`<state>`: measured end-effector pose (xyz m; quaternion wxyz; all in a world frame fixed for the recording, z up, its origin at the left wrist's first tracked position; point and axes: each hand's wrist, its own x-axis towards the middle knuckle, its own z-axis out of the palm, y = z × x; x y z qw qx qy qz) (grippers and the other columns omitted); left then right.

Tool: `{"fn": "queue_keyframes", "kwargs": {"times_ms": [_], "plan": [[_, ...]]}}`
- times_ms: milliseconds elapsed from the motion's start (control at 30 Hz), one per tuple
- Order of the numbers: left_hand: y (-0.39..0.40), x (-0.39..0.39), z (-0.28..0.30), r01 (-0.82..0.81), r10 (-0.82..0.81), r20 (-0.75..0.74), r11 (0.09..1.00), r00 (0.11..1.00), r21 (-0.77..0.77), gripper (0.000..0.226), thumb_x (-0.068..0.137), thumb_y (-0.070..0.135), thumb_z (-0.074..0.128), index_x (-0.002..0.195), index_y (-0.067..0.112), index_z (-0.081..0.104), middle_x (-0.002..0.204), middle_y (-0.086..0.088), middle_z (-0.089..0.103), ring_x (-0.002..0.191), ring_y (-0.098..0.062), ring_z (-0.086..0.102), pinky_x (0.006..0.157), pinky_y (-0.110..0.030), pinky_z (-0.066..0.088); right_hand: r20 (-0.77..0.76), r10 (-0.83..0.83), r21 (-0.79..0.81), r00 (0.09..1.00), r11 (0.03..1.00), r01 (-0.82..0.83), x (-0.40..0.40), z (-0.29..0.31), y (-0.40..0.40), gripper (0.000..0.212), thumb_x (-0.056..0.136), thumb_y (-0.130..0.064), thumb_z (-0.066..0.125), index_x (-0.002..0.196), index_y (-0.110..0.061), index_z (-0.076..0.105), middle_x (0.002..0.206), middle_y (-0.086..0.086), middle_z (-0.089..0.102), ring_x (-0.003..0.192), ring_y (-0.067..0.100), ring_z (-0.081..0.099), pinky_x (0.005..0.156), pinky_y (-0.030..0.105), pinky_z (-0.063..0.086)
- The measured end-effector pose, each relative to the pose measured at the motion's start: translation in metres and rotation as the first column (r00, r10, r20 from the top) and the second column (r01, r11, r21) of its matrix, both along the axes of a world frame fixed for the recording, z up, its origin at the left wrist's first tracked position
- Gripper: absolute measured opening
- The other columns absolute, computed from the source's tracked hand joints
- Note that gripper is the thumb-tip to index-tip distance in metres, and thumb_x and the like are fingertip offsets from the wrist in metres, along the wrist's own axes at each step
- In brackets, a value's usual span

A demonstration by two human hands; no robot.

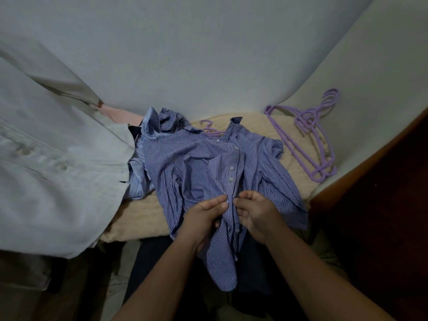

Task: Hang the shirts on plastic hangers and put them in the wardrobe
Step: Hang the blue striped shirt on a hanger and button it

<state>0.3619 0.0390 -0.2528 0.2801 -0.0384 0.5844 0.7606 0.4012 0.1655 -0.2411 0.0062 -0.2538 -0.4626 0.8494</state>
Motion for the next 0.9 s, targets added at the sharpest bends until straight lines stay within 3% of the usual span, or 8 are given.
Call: {"fn": "queue_keyframes", "kwargs": {"times_ms": [267, 367, 533, 667, 767, 900], "plan": [[-0.001, 0.0, -0.002, 0.002, -0.002, -0.005, 1.0, 1.0, 0.011, 0.019, 0.086, 0.0, 0.063, 0.103, 0.007, 0.068, 0.06, 0.004, 0.06, 0.045, -0.007, 0.04, 0.046, -0.015, 0.037, -0.042, 0.032, -0.008, 0.999, 0.999, -0.032, 0.004, -0.002, 0.003, 0.02, 0.086, 0.009, 0.055, 0.085, -0.011, 0.05, 0.074, 0.009, 0.058, 0.063, 0.019, 0.061, 0.061, 0.032, 0.054], [-0.001, 0.001, -0.004, 0.002, -0.002, -0.007, 1.0, 1.0, 0.011, 0.018, 0.086, 0.0, 0.063, 0.1, 0.009, 0.069, 0.058, 0.003, 0.058, 0.045, -0.007, 0.04, 0.045, -0.015, 0.037, -0.025, 0.011, 0.003, 1.0, 1.0, -0.01, 0.004, -0.002, 0.001, 0.022, 0.086, 0.009, 0.055, 0.083, -0.011, 0.049, 0.07, 0.006, 0.055, 0.056, 0.014, 0.057, 0.052, 0.027, 0.051], [0.002, 0.001, -0.008, -0.02, 0.02, -0.004, 1.0, 1.0, 0.008, 0.018, 0.084, 0.0, 0.064, 0.098, 0.011, 0.069, 0.058, 0.0, 0.052, 0.045, -0.008, 0.04, 0.045, -0.017, 0.035, -0.029, -0.024, 0.289, 0.999, 0.957, 0.031, 0.0, -0.003, -0.002, 0.025, 0.085, 0.006, 0.059, 0.073, -0.014, 0.049, 0.06, 0.003, 0.045, 0.049, 0.01, 0.039, 0.043, 0.021, 0.033], [0.005, 0.003, -0.013, -0.036, 0.036, -0.024, 0.999, 0.999, 0.002, 0.021, 0.082, 0.003, 0.068, 0.103, 0.009, 0.07, 0.058, 0.0, 0.056, 0.046, -0.009, 0.04, 0.046, -0.017, 0.035, -0.027, 0.036, 0.516, 0.999, 0.856, -0.017, 0.002, 0.0, 0.001, 0.019, 0.087, 0.0, 0.059, 0.075, -0.014, 0.062, 0.06, -0.005, 0.059, 0.051, 0.004, 0.053, 0.049, 0.016, 0.041], [0.008, 0.004, -0.016, -0.056, 0.057, -0.046, 0.998, 0.997, 0.014, 0.023, 0.081, 0.002, 0.069, 0.103, 0.006, 0.07, 0.058, 0.001, 0.059, 0.047, -0.007, 0.041, 0.046, -0.017, 0.036, 0.035, 0.1, 0.586, 0.994, 0.804, -0.102, 0.003, 0.0, 0.006, 0.014, 0.089, -0.008, 0.058, 0.083, -0.017, 0.068, 0.06, -0.006, 0.061, 0.058, 0.014, 0.053, 0.058, 0.028, 0.043], [0.013, 0.007, -0.016, -0.039, 0.039, -0.093, 0.999, 0.995, 0.005, 0.023, 0.081, 0.0, 0.069, 0.104, 0.003, 0.07, 0.066, -0.001, 0.066, 0.047, -0.004, 0.044, 0.046, -0.014, 0.039, 0.064, 0.121, 0.626, 0.991, 0.769, -0.134, 0.001, -0.002, 0.007, 0.013, 0.09, -0.009, 0.058, 0.095, -0.011, 0.069, 0.063, -0.01, 0.06, 0.052, -0.005, 0.054, 0.058, 0.016, 0.042]]}}
